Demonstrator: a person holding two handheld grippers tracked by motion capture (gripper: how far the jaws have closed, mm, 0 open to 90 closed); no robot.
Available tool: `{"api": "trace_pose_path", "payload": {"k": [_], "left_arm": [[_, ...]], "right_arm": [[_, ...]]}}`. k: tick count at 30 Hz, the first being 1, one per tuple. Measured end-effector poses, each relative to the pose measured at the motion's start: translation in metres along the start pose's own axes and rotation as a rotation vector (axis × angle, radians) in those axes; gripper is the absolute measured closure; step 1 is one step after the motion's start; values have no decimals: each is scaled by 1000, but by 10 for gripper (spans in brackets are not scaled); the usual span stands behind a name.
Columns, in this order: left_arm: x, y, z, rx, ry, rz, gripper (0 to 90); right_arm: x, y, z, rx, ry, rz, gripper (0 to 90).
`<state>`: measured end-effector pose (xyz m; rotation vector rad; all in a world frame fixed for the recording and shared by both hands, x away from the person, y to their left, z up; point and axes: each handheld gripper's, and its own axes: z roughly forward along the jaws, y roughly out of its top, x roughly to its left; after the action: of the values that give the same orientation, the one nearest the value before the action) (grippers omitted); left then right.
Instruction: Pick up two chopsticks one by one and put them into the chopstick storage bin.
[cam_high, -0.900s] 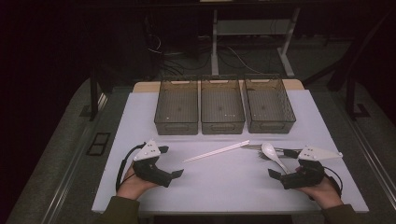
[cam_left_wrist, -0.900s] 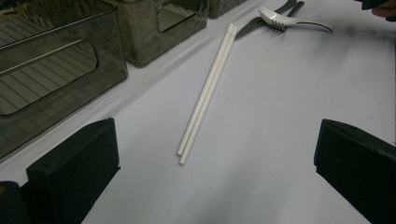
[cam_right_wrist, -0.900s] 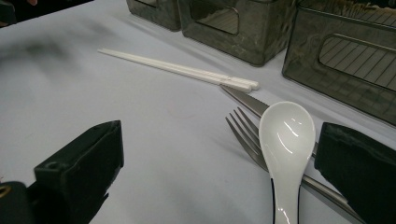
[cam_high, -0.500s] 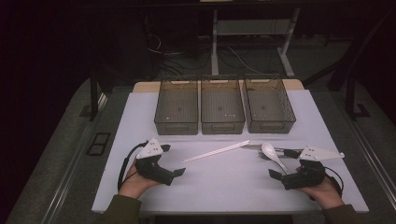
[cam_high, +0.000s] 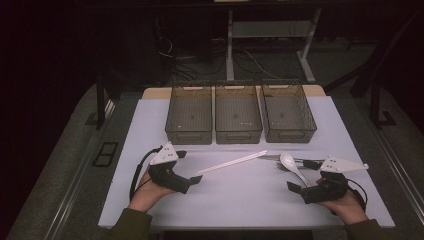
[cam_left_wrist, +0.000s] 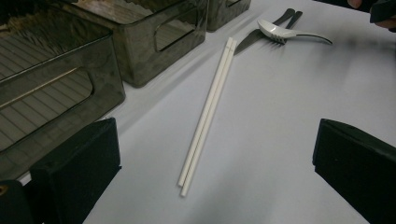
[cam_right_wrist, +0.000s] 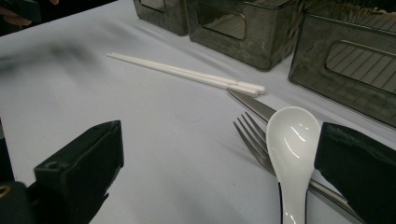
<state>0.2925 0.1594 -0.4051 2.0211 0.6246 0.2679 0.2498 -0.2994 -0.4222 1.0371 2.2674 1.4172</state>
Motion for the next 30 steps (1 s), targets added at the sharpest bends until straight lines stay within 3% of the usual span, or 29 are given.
{"api": "trace_pose_path", "payload": {"k": [14, 23, 30], "left_arm": [[5, 12, 15, 1, -18, 16, 44], [14, 25, 28, -37, -44, 2, 144], [18, 35, 43, -39, -72, 5, 223]], "right_arm": [[-2, -1, 0, 2, 1, 10, 13], [-1, 0, -1, -3, 5, 17, 13], [-1, 0, -1, -4, 6, 19, 13]]}}
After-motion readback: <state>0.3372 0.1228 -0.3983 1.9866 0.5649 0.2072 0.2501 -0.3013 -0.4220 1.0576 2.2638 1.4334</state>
